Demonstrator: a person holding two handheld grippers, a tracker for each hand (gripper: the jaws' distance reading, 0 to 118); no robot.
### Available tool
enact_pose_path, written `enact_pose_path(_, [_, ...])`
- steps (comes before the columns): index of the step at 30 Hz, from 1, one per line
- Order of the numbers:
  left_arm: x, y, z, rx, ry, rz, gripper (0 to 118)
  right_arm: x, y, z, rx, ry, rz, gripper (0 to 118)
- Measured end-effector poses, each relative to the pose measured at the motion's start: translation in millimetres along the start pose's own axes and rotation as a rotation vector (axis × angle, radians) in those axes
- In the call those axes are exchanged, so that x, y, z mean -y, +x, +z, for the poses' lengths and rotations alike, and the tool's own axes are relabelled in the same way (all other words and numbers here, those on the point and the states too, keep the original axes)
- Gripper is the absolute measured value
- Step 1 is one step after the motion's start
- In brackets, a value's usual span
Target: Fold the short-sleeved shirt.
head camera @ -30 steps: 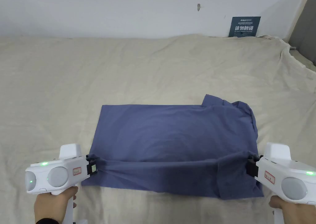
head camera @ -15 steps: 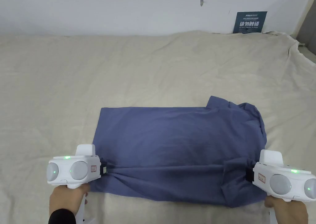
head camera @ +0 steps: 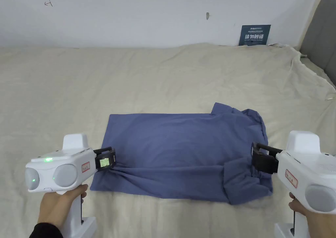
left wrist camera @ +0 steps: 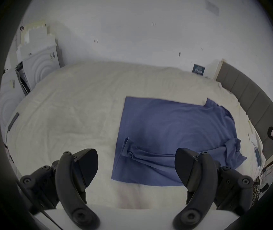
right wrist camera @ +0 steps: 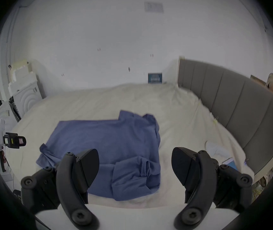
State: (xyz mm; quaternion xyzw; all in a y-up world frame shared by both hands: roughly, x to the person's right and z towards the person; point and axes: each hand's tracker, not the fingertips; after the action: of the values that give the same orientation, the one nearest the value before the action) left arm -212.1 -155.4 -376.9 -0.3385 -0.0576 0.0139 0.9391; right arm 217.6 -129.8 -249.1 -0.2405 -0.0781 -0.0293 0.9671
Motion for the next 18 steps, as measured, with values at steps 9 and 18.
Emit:
enact_pose_path(9, [43.8, 8.2, 62.4, -0.040, 0.159, -0.101, 28, 20.6, -7.4, 66.2, 0.031, 0.135, 0.011, 50])
enact_pose_path(18, [56.1, 8.8, 68.1, 0.034, 0.178, -0.069, 0, 30.9, -4.9, 65.5, 0.012, 0.134, 0.000, 0])
